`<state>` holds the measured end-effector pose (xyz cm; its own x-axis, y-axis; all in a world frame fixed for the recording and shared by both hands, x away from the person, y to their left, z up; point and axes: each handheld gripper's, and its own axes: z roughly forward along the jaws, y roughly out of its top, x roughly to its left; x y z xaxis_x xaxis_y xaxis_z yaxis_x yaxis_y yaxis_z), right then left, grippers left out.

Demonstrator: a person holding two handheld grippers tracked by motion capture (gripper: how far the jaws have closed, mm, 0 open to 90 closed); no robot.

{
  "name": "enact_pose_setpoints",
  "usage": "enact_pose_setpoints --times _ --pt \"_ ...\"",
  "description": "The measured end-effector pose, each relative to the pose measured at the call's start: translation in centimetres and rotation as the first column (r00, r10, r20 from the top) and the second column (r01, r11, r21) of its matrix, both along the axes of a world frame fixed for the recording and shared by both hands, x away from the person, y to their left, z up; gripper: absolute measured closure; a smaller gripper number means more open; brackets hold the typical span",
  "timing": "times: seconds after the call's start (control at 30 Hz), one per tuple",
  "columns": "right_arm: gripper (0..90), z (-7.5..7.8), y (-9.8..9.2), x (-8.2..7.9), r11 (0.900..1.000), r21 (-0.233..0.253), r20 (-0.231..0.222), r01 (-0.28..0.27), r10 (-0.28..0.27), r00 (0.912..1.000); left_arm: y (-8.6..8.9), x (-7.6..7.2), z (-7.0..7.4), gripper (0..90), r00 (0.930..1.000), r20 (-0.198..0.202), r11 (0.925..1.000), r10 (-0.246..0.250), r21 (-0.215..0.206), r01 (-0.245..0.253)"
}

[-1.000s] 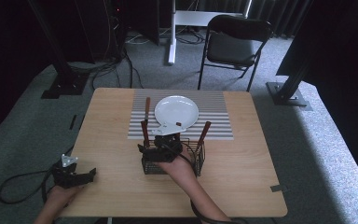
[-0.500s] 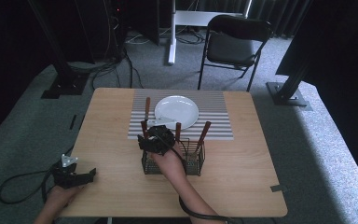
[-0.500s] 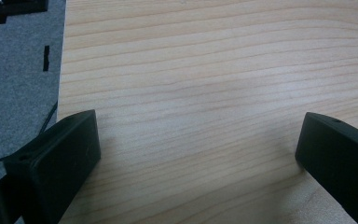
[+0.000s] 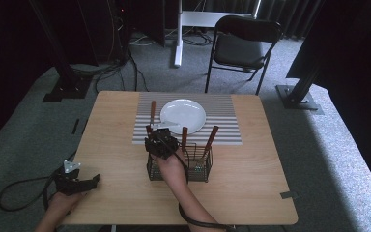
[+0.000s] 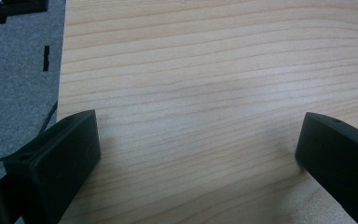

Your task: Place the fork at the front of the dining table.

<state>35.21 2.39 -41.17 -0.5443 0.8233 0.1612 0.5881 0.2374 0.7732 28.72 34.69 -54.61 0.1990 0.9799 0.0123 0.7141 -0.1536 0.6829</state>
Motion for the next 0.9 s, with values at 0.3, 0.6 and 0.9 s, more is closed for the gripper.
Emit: enact_pose_setpoints --times 0.3,0.6,0.9 --pt "75.5 -0.1 0.0 -0.6 0.999 -0.014 0.060 0.033 -0.032 0.9977 0.0 0.0 0.0 0.0 1.0000 0.000 1.0000 0.000 0.001 0.000" --pt "75.9 0.1 0.1 -1.4 0.999 -0.022 0.123 0.045 -0.042 0.9915 0.0 0.0 0.0 0.0 1.0000 0.000 1.0000 0.000 0.000 0.000" --pt "75.9 0.7 -0.2 -2.2 0.998 0.020 0.195 0.064 -0.067 0.9785 0.0 0.0 0.0 0.0 1.0000 0.000 1.0000 0.000 0.000 0.000"
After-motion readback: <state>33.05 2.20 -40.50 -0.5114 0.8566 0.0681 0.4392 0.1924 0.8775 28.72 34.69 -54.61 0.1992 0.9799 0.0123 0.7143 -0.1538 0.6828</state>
